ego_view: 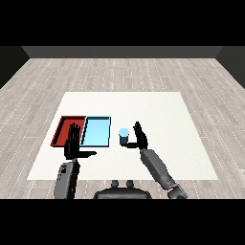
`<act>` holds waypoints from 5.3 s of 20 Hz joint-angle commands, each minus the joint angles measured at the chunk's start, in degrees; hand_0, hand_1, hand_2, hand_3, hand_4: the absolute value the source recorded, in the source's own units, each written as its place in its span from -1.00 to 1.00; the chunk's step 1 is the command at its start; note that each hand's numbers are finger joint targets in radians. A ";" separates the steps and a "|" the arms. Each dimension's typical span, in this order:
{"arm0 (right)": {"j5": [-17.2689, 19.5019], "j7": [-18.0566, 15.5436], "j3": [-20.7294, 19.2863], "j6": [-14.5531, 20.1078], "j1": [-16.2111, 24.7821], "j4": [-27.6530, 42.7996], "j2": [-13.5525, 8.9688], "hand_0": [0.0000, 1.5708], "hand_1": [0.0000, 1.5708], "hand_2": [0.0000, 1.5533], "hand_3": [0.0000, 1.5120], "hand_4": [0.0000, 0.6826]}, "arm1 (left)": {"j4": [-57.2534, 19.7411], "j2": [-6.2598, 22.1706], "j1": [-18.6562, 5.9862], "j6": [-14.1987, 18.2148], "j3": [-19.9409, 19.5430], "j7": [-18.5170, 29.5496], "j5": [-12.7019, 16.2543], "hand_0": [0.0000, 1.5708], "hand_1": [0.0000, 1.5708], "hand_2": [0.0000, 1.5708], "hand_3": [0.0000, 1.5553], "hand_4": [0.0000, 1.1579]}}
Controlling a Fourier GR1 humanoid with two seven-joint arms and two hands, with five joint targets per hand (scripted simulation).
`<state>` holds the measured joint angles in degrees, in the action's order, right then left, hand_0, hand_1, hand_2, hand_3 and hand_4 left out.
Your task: Pick the blue can and put it in the blue box
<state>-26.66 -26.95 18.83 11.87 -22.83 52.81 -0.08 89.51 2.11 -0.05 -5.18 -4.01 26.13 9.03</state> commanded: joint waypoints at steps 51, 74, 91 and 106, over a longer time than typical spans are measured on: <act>-27.63 -9.18 24.44 13.08 -21.19 -21.67 0.06 0.96 0.96 0.90 0.88 0.94 | -0.50 -0.49 -1.44 0.40 0.47 -0.48 -0.44 -1.00 -1.00 -1.00 -1.00 -1.00; -7.94 -0.45 15.46 13.15 -15.17 5.50 -8.93 0.82 0.82 0.86 0.88 0.93 | -7.62 -2.10 -6.90 4.34 11.27 -6.45 -2.86 -1.00 -1.00 -1.00 -1.00 -1.00; 5.21 4.87 7.31 8.08 -9.45 13.84 -5.58 0.80 0.80 0.86 0.87 0.93 | -25.13 -2.11 -19.52 17.75 25.34 -3.08 4.06 -1.00 -1.00 -1.00 -1.00 -1.00; 14.78 10.60 4.48 1.63 -0.72 24.03 -1.21 0.78 0.78 0.87 0.87 0.98 | -29.77 -2.11 -23.62 20.42 29.21 -2.61 8.92 -1.00 -1.00 -1.00 -1.00 -1.00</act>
<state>-14.21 -18.62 22.26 13.85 -28.07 70.98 -1.90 63.45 0.00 -21.09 14.68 24.30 21.57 15.46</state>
